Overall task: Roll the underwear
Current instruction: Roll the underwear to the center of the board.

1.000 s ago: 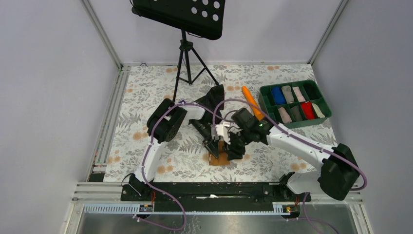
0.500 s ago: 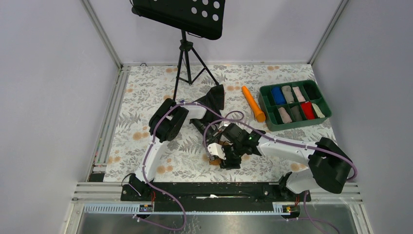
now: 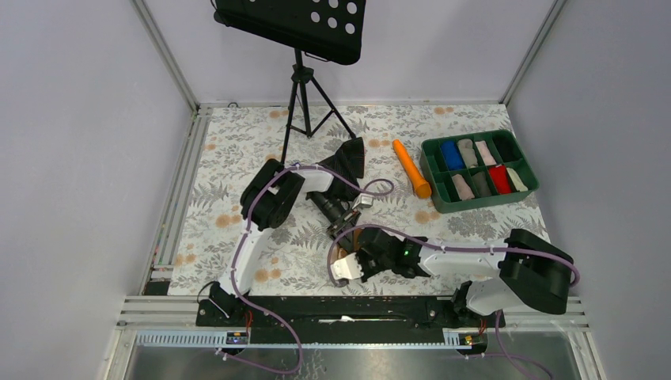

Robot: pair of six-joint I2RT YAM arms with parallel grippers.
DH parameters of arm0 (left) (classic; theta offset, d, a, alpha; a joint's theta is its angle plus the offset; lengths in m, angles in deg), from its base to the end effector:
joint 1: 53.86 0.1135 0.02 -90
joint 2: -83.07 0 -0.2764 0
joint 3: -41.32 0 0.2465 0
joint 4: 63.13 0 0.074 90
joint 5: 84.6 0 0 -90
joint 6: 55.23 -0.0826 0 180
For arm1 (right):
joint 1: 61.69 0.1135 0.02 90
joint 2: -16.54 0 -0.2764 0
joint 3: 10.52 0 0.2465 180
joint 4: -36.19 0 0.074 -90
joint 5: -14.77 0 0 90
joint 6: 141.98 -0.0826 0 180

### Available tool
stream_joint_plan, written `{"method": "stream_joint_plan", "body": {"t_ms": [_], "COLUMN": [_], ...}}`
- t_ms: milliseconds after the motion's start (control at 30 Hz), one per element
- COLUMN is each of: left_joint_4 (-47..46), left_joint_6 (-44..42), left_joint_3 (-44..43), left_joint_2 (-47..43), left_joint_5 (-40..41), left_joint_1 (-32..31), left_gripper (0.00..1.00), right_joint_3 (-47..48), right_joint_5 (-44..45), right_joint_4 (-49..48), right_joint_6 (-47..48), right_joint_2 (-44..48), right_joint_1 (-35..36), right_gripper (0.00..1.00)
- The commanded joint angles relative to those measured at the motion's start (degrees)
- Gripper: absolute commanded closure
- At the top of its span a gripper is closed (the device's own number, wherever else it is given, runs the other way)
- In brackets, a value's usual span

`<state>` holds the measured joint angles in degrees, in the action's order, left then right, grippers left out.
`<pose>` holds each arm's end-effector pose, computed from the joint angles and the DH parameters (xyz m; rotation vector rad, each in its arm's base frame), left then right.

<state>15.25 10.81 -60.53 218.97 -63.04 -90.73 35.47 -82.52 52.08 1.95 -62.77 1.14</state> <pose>0.2602 -0.2912 0.0714 -0.8740 -2.0857 1.4646 0.1170 0.2508 0.1316 -2.1014 1.2261 0.2246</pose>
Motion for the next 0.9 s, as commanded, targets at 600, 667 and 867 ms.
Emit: {"method": "stream_joint_plan", "body": {"t_ms": [600, 667, 867], "left_joint_4": [-53.4, -49.9, -38.1], "left_joint_6": [-2.6, -4.4, -11.0], "left_joint_3": [34.7, 33.7, 29.5], "left_joint_2": [-59.5, -61.0, -64.9], "left_joint_5": [29.7, 31.3, 23.3], "left_joint_1": [13.4, 13.5, 13.4], "left_gripper": [0.61, 0.61, 0.6], "right_joint_3": [20.8, 25.7, 43.3], "right_joint_5": [-33.1, -36.0, -47.4], "right_joint_4": [37.4, 41.9, 60.5], "right_joint_6": [-3.5, -3.0, 0.6], "right_joint_2": [-16.8, -22.5, -41.2], "right_joint_1": [-13.5, -16.2, -22.7], "right_gripper": [1.0, 1.0, 1.0]}}
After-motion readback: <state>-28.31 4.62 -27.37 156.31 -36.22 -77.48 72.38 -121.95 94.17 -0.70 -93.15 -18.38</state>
